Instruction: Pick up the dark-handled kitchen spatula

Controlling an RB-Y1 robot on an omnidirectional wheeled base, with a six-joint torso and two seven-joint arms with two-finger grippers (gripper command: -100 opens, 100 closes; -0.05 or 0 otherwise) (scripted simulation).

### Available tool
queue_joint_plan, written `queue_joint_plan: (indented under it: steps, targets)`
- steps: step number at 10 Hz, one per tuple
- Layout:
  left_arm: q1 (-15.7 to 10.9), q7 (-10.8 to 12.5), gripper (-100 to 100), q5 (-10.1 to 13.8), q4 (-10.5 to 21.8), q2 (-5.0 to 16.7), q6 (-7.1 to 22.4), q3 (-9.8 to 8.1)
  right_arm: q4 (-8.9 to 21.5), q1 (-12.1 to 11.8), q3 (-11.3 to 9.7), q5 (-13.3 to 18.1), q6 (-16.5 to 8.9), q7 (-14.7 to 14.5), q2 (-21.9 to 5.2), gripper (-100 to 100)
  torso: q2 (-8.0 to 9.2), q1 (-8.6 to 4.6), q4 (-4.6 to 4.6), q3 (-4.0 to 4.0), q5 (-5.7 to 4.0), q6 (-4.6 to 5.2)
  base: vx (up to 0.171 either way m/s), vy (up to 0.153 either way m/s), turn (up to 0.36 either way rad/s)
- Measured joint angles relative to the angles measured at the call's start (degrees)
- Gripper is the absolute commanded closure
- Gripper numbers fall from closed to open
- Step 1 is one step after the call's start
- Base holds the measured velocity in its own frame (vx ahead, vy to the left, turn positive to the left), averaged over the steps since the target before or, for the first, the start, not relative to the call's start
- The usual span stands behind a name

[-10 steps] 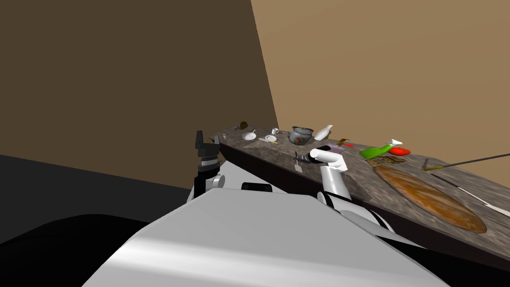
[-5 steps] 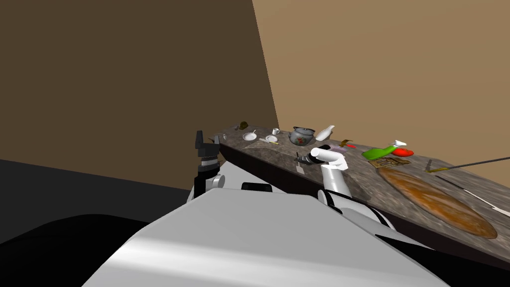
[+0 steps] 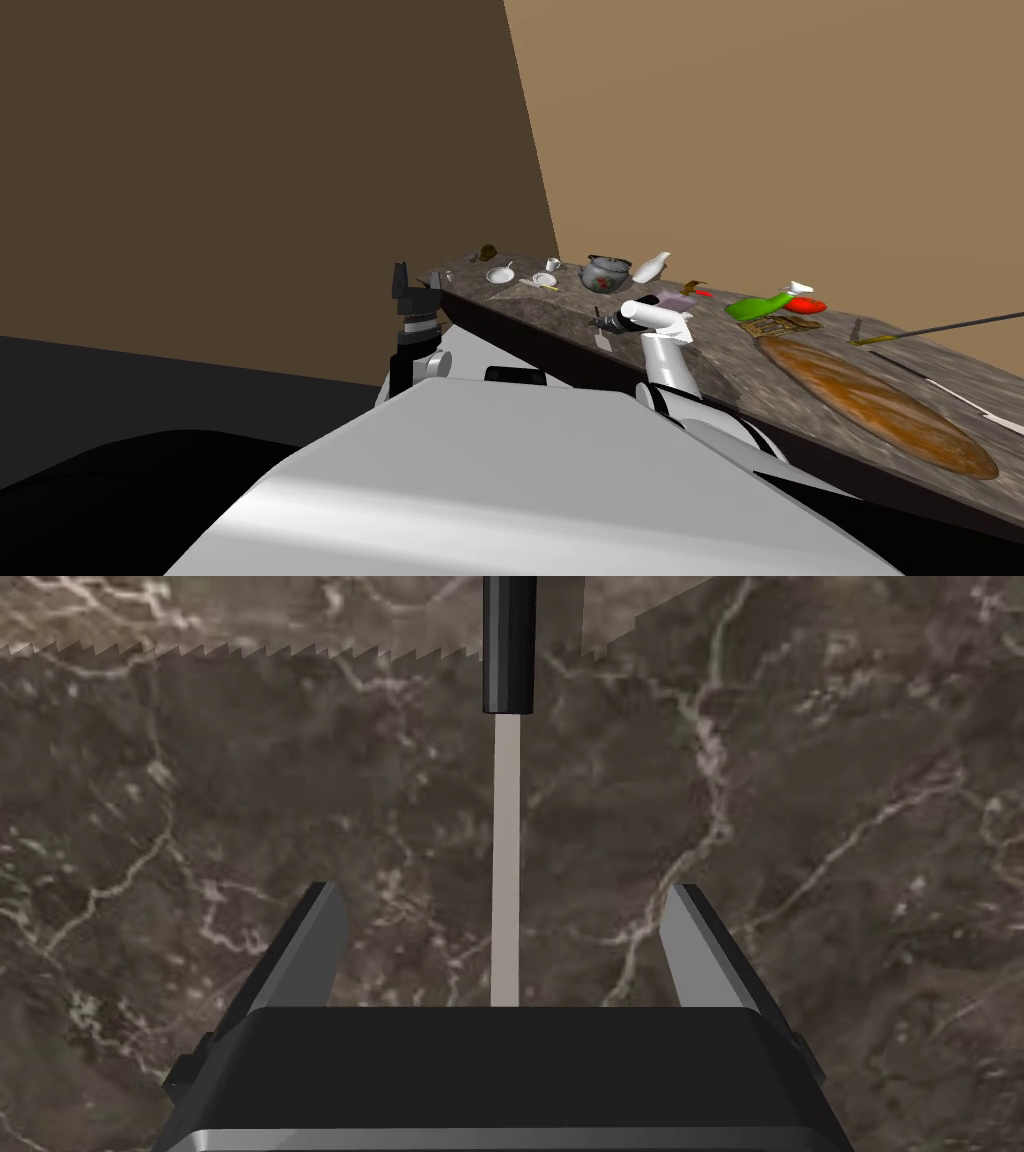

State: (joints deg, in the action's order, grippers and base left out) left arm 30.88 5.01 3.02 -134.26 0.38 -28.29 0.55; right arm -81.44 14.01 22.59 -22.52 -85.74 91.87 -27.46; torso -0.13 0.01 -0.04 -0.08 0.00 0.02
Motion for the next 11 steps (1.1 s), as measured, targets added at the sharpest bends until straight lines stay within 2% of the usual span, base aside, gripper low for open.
queue_joint_plan:
  steps: [1,5,6,7,10,11]
  targets:
    - [0.0,0.0,0,0.0,0.0,0.0,0.0,0.0,0.08,-0.01,0.0,0.02,0.18,-0.09,0.03,100,0.03,-0.03,0.0,0.01,-0.02,-0.02,0.0,0.0,0.0]
    - [-0.01,0.0,0,0.0,0.0,0.0,0.0,0.0,0.06,0.0,0.01,0.03,0.16,-0.08,0.0,100,0.07,-0.06,0.0,0.03,-0.05,-0.04,0.0,0.0,0.0]
    - [-0.01,0.0,0,0.0,0.0,0.0,0.0,0.0,0.06,0.0,0.01,0.03,0.16,-0.08,0.0,0,0.07,-0.06,0.0,0.03,-0.05,-0.04,0.0,0.0,0.0]
    - [-0.01,0.0,0,0.0,0.0,0.0,0.0,0.0,0.06,0.0,0.01,0.03,0.16,-0.08,0.0,100,0.07,-0.06,0.0,0.03,-0.05,-0.04,-0.037,-0.002,0.057]
    - [-0.01,0.0,0,0.0,0.0,0.0,0.0,0.0,-2.53,0.41,-0.09,-0.57,-2.81,1.56,-1.02,100,0.29,-0.05,0.06,0.16,-0.02,-0.02,-0.041,-0.006,0.023]
    - [-0.01,0.0,0,0.0,0.0,0.0,0.0,0.0,-2.67,0.42,-0.09,-0.59,-3.08,1.68,-1.06,0,0.21,-0.06,0.03,0.11,-0.05,-0.02,0.0,0.0,0.0]
